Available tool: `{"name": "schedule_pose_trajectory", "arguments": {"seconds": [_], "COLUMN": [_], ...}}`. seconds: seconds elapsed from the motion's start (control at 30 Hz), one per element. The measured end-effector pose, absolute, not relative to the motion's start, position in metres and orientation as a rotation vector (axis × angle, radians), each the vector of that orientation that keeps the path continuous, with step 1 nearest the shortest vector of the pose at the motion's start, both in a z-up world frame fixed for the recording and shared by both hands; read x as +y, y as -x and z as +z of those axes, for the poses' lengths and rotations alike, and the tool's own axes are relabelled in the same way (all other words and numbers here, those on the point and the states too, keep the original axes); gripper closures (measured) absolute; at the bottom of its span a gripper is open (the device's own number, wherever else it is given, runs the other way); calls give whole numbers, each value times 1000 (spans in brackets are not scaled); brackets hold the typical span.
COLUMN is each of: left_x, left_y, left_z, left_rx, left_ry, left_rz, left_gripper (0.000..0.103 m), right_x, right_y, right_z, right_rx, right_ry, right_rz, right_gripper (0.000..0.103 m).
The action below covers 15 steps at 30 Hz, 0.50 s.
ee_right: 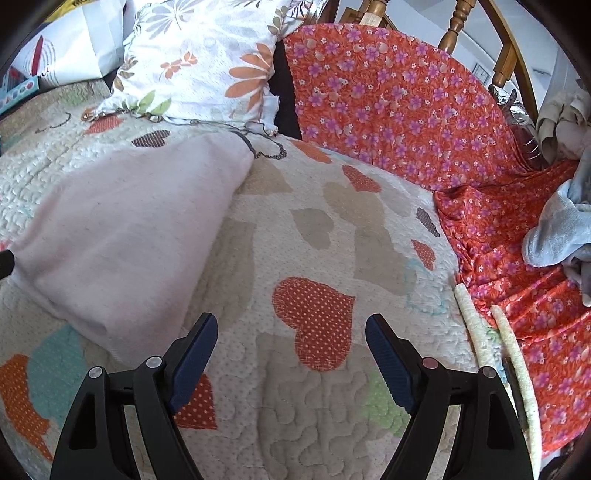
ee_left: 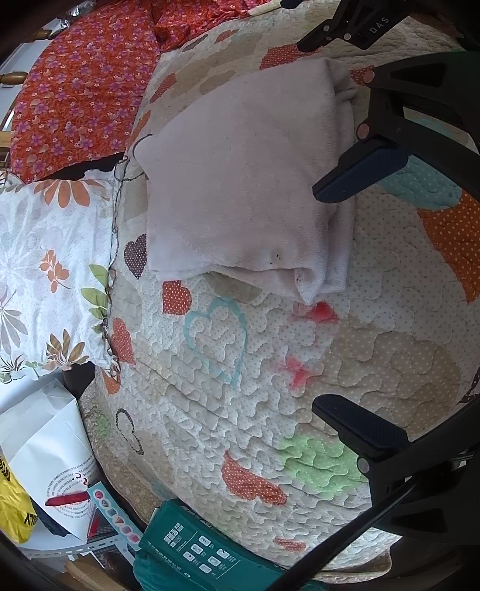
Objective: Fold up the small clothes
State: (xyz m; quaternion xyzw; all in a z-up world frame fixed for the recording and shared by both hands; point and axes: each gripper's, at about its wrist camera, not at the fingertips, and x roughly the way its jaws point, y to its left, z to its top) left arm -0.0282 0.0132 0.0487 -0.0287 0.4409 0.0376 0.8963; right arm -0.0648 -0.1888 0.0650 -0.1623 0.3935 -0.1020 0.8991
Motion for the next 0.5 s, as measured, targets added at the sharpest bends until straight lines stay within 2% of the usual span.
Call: {"name": "schedule_pose_trajectory", "arguments": {"seconds": [0.5], "left_x": [12], "left_y": [28], "left_z": [50], "left_rx": [898], "left_ry": [45], "left_rz": [70], "left_gripper": [0], "right_x": [-199], "right_y": [60], "right_z": [61], "right_rx": [863], "right_ry": [316], "right_rz": [-230], "right_gripper": [16]}}
